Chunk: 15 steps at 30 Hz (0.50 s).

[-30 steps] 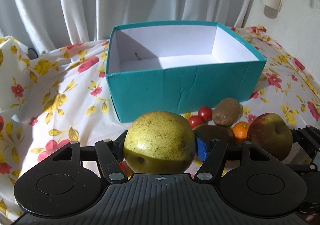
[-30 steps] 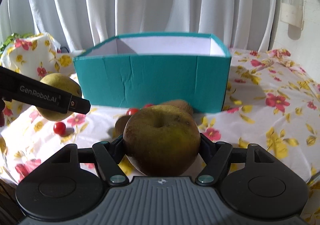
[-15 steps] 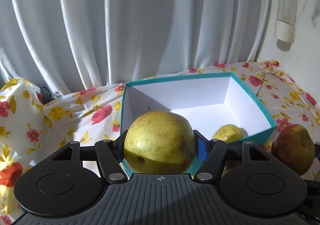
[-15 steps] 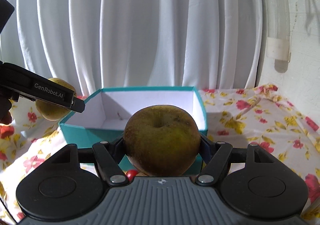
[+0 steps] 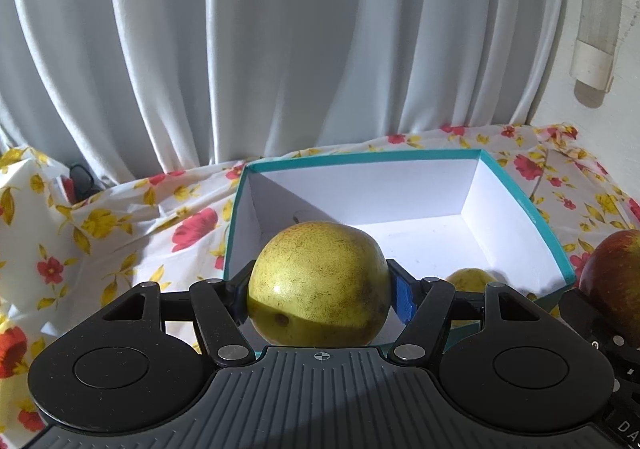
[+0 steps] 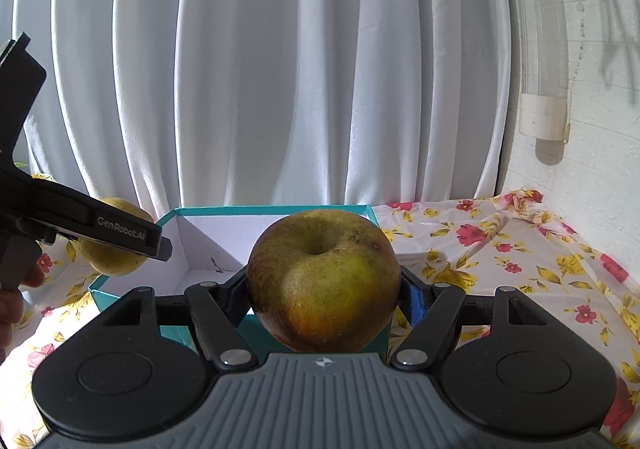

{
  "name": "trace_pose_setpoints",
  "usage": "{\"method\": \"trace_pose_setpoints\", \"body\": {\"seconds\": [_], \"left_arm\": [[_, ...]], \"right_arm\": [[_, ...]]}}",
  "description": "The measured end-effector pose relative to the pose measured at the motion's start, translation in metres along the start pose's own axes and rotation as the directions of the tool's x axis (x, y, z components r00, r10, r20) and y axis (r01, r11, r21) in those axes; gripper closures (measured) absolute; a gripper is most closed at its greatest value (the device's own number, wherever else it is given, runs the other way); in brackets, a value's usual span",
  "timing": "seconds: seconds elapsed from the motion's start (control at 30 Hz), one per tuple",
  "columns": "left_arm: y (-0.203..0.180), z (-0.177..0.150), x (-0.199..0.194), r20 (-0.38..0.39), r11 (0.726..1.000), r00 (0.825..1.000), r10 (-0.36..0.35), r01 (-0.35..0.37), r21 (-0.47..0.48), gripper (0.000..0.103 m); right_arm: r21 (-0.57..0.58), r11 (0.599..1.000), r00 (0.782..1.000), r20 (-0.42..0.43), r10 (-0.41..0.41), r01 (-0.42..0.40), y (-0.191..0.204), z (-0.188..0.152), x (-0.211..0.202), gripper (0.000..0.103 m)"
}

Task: Organize fruits
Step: 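Carry the green pear over the box with the left tool while the right tool carries the greenish apple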

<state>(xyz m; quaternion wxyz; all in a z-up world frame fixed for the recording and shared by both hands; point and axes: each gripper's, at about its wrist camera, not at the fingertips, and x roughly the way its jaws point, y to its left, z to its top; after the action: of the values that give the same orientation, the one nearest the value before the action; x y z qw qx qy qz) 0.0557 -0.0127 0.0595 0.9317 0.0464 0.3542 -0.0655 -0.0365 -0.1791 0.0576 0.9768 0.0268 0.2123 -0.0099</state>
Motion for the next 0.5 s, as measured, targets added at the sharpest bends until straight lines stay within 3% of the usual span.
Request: {"method": "trace_pose_setpoints", "body": {"seconds": [0.5], "left_arm": [[-0.006, 0.005, 0.025, -0.034, 1.0, 0.999, -0.002, 0.003, 0.012, 0.033]], "right_arm": [[0.008, 1.0, 1.0, 0.012, -0.028, 0.028, -0.005, 0.003, 0.012, 0.031]]}}
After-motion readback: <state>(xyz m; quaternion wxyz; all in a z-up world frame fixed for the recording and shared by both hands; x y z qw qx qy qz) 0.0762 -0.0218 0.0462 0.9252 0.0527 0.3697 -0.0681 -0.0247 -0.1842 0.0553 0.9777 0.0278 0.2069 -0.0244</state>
